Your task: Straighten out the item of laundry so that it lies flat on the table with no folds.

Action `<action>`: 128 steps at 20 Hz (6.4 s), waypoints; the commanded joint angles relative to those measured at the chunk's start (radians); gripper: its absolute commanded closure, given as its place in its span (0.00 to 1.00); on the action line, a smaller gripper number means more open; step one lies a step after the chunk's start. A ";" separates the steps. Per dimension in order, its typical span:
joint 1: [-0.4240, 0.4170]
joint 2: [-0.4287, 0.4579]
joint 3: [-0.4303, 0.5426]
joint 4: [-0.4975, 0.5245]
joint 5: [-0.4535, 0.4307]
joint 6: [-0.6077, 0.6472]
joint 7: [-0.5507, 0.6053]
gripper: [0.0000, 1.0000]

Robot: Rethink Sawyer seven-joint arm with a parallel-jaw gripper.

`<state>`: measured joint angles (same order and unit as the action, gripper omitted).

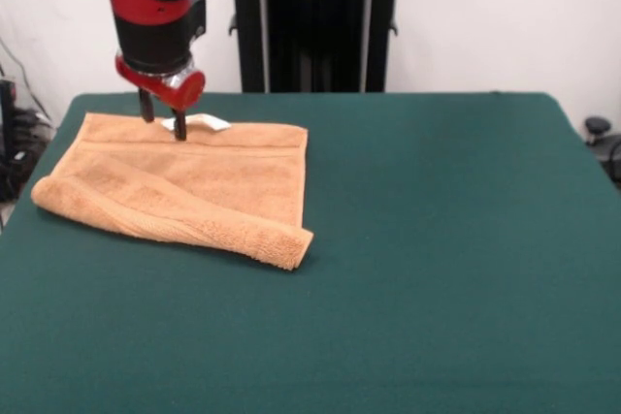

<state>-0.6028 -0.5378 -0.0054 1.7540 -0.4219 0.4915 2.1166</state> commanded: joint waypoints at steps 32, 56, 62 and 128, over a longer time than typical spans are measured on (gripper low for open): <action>0.071 0.205 0.030 -0.166 -0.032 0.312 -0.027 0.00; 0.032 0.299 0.037 -0.122 0.006 0.414 -0.038 0.00; 0.030 0.307 0.033 -0.124 0.026 0.473 -0.040 0.00; 0.180 0.012 -0.088 -0.016 0.077 0.849 0.056 1.00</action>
<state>-0.4929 -0.4420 -0.0843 1.6606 -0.3786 1.1589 2.1166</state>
